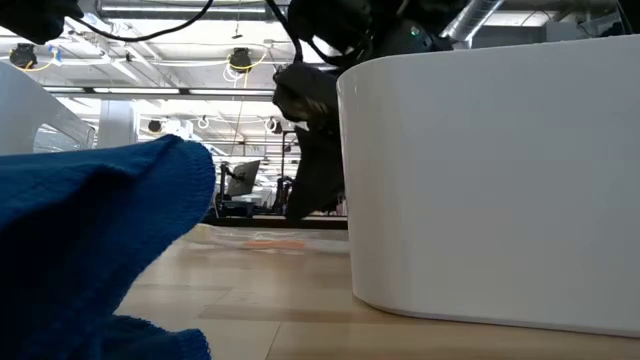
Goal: Pick & Place Toothbrushes
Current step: Put the orange toothbrush into the black bin
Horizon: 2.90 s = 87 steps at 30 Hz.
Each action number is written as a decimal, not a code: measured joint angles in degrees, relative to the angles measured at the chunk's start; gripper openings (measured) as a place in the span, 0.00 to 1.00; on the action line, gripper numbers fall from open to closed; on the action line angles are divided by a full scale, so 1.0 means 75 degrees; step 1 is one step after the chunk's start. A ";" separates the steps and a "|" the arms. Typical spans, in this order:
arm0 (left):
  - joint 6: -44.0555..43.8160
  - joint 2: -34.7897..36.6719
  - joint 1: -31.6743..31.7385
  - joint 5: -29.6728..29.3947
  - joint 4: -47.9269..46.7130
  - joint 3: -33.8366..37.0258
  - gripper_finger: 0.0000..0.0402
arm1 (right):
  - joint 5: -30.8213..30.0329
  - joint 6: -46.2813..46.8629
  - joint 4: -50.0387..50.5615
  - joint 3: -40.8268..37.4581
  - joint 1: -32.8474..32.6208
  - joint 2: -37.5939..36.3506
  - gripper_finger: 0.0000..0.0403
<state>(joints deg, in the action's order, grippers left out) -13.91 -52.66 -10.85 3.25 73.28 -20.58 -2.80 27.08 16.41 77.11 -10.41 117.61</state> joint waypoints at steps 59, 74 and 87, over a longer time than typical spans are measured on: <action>0.0017 -0.0001 0.0000 -0.0003 0.0003 0.0000 0.01 | -0.0805 -0.0985 -0.0220 0.0185 -0.0543 -0.0024 0.49; 0.0020 -0.0001 0.0000 -0.0038 0.0006 0.0000 0.01 | -0.0667 -0.0802 -0.0171 0.0182 -0.0473 -0.0024 0.47; 0.0023 0.0000 0.0000 -0.0035 0.0006 0.0000 0.01 | -0.0637 0.0413 -0.0550 0.0179 -0.0339 -0.0024 0.45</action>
<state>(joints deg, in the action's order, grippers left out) -13.74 -52.66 -10.85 2.98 73.32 -20.58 -7.58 30.17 12.29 78.46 -12.95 117.43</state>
